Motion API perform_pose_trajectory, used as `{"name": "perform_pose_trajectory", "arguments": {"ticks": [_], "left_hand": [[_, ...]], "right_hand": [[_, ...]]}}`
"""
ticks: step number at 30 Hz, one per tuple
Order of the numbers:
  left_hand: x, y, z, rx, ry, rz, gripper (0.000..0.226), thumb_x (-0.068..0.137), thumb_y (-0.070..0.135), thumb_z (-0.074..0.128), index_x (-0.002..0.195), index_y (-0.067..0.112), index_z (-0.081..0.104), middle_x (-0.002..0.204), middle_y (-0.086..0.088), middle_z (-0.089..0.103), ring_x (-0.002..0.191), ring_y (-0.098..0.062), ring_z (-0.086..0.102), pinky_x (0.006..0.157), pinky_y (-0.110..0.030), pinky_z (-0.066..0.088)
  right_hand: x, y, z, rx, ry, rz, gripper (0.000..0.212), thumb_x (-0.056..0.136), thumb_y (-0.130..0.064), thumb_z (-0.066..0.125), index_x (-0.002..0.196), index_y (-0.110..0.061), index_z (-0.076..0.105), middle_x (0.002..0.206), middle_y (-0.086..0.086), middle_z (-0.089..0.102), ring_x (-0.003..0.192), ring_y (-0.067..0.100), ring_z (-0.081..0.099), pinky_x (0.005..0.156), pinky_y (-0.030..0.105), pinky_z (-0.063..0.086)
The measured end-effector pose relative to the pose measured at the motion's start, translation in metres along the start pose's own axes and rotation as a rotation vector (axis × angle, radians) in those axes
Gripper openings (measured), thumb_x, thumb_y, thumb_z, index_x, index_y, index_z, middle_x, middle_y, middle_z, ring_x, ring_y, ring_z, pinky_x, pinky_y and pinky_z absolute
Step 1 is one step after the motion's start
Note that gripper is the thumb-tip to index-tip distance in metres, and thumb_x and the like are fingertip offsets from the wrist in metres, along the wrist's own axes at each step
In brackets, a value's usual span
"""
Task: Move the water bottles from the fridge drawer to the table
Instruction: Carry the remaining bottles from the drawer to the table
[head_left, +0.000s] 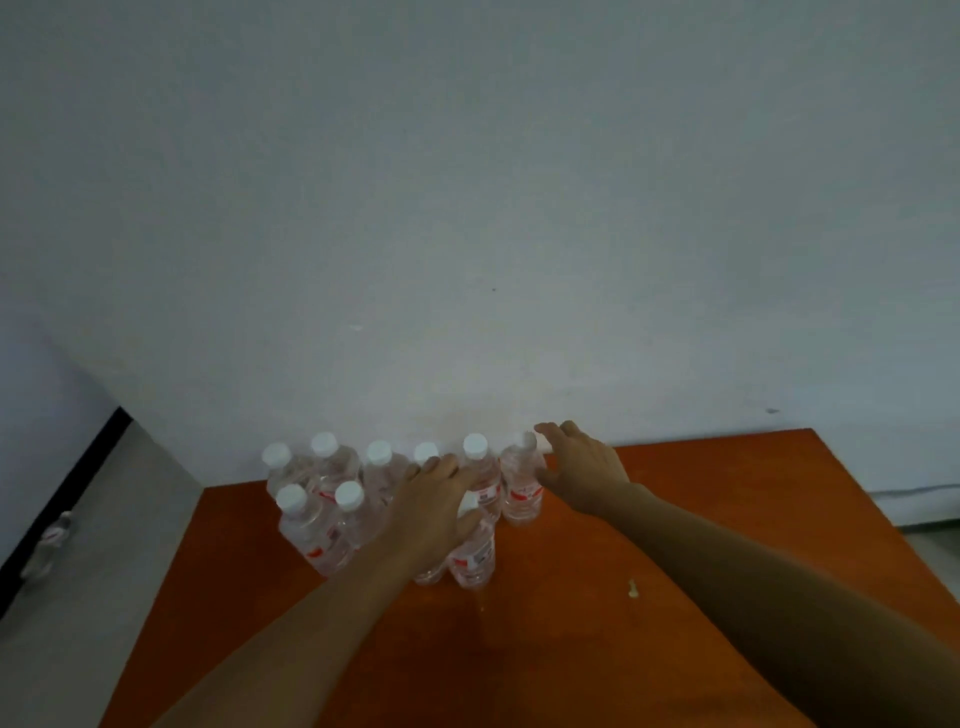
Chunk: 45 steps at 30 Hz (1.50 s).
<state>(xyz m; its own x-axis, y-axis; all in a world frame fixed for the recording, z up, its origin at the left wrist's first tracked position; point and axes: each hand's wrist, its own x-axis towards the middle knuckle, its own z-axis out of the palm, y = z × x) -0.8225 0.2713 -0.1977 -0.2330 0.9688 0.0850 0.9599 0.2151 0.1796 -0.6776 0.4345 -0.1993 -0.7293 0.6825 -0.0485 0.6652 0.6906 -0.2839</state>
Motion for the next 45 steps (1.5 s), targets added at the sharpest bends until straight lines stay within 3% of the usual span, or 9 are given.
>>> {"name": "perform_pose_trajectory", "arguments": {"ticks": [5, 9, 15, 19, 25, 35, 45], "left_hand": [[-0.012, 0.019, -0.03, -0.002, 0.093, 0.167, 0.03, 0.093, 0.037, 0.047, 0.119, 0.024, 0.055, 0.119, 0.004, 0.057, 0.107, -0.015, 0.052, 0.092, -0.032, 0.039], [-0.024, 0.051, -0.042, -0.022, 0.076, 0.289, 0.031, 0.092, 0.034, 0.05, 0.118, 0.017, 0.057, 0.118, -0.004, 0.062, 0.103, -0.022, 0.059, 0.085, -0.036, 0.049], [-0.03, 0.139, -0.049, -0.008, 0.011, 0.516, 0.024, 0.091, 0.036, 0.048, 0.104, 0.018, 0.057, 0.105, -0.003, 0.061, 0.093, -0.023, 0.06, 0.078, -0.038, 0.051], [-0.046, 0.223, -0.039, 0.0, -0.014, 0.677, 0.024, 0.092, 0.037, 0.047, 0.107, 0.02, 0.056, 0.102, -0.001, 0.059, 0.091, -0.021, 0.06, 0.074, -0.035, 0.05], [-0.099, 0.383, -0.016, -0.056, -0.064, 0.914, 0.018, 0.093, 0.034, 0.05, 0.1, 0.019, 0.057, 0.097, 0.001, 0.059, 0.082, -0.017, 0.058, 0.068, -0.029, 0.047], [-0.251, 0.658, 0.025, -0.166, -0.148, 1.237, 0.024, 0.092, 0.039, 0.049, 0.107, 0.022, 0.057, 0.104, 0.002, 0.061, 0.089, -0.021, 0.059, 0.077, -0.034, 0.049], [-0.313, 0.879, 0.061, -0.175, -0.168, 1.526, 0.022, 0.091, 0.038, 0.05, 0.105, 0.022, 0.057, 0.104, 0.003, 0.062, 0.09, -0.019, 0.06, 0.071, -0.028, 0.042]], "right_hand": [[-0.067, 0.002, -0.021, 0.008, 0.077, 0.179, 0.059, 0.092, -0.039, 0.058, 0.143, -0.024, 0.034, 0.139, 0.004, 0.046, 0.107, 0.021, 0.058, 0.084, 0.032, 0.052], [-0.13, 0.011, -0.037, 0.002, 0.115, 0.288, 0.054, 0.093, -0.039, 0.056, 0.141, -0.022, 0.037, 0.138, 0.005, 0.045, 0.116, 0.027, 0.055, 0.089, 0.038, 0.047], [-0.24, 0.043, -0.062, -0.031, 0.187, 0.499, 0.055, 0.093, -0.043, 0.055, 0.142, -0.023, 0.038, 0.131, 0.003, 0.049, 0.107, 0.023, 0.057, 0.081, 0.033, 0.05], [-0.335, 0.077, -0.078, -0.059, 0.243, 0.669, 0.053, 0.093, -0.043, 0.055, 0.14, -0.024, 0.04, 0.128, 0.003, 0.051, 0.105, 0.021, 0.057, 0.075, 0.027, 0.045], [-0.514, 0.129, -0.085, -0.029, 0.348, 0.964, 0.051, 0.091, -0.045, 0.056, 0.137, -0.027, 0.043, 0.127, 0.0, 0.055, 0.106, 0.018, 0.058, 0.086, 0.031, 0.051], [-0.829, 0.195, -0.098, -0.038, 0.42, 1.342, 0.05, 0.089, -0.043, 0.058, 0.135, -0.026, 0.046, 0.13, 0.002, 0.055, 0.113, 0.024, 0.056, 0.089, 0.035, 0.045], [-1.001, 0.276, -0.09, -0.013, 0.48, 1.63, 0.049, 0.09, -0.047, 0.055, 0.134, -0.029, 0.047, 0.126, 0.0, 0.056, 0.11, 0.021, 0.058, 0.086, 0.035, 0.047]]}}
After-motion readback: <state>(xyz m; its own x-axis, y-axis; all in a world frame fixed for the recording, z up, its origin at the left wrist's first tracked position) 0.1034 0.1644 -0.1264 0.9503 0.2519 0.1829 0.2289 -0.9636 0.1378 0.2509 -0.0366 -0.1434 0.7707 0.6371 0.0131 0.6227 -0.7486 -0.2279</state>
